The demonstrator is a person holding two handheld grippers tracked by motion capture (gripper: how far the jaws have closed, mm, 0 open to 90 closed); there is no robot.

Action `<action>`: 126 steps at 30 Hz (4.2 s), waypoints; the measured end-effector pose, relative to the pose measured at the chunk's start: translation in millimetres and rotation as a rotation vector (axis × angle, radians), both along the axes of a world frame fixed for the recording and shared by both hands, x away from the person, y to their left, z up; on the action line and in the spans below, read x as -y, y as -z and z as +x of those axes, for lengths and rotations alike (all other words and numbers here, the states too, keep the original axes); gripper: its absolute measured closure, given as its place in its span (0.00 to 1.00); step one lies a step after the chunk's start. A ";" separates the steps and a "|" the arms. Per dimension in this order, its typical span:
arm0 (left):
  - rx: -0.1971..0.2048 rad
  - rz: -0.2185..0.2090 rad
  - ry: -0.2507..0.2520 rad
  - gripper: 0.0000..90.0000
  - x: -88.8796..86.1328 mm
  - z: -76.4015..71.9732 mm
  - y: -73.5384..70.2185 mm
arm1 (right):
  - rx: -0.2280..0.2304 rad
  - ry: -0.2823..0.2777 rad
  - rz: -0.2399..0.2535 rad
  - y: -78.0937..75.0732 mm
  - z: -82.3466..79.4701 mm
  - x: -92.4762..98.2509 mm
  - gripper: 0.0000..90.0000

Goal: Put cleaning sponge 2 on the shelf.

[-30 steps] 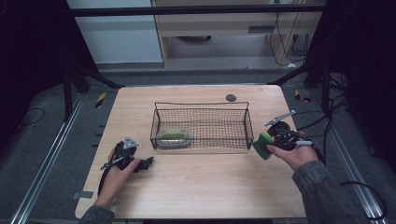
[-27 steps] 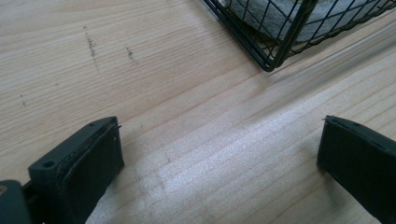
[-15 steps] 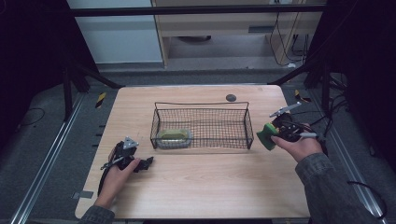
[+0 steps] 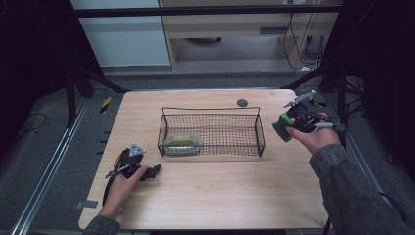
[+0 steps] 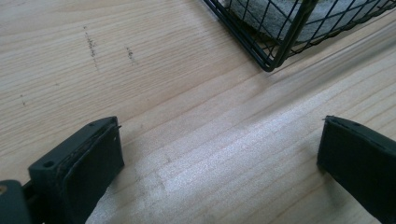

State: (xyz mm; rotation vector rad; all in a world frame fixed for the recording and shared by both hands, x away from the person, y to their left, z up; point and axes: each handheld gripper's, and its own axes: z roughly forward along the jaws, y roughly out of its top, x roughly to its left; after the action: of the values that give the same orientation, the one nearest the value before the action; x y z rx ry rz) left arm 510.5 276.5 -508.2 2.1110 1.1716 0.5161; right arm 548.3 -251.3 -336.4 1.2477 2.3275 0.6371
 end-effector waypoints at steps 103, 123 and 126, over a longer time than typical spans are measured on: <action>0.001 -0.002 0.003 0.00 0.7 1.6 0.1 | -0.125 -0.088 0.070 81.0 72.0 -67.1 0.71; 0.001 -0.002 0.003 0.00 0.7 1.6 0.1 | -0.133 -0.092 0.039 87.8 73.8 -73.9 0.69; 0.001 -0.002 0.003 0.00 0.7 1.6 0.1 | -0.133 -0.091 0.038 87.1 73.4 -73.8 0.67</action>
State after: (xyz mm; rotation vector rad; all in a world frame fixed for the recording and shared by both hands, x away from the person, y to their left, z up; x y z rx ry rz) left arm 512.1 275.9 -508.3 2.1106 1.1677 0.5137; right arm 621.7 -177.4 -423.5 1.2419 2.5041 0.6495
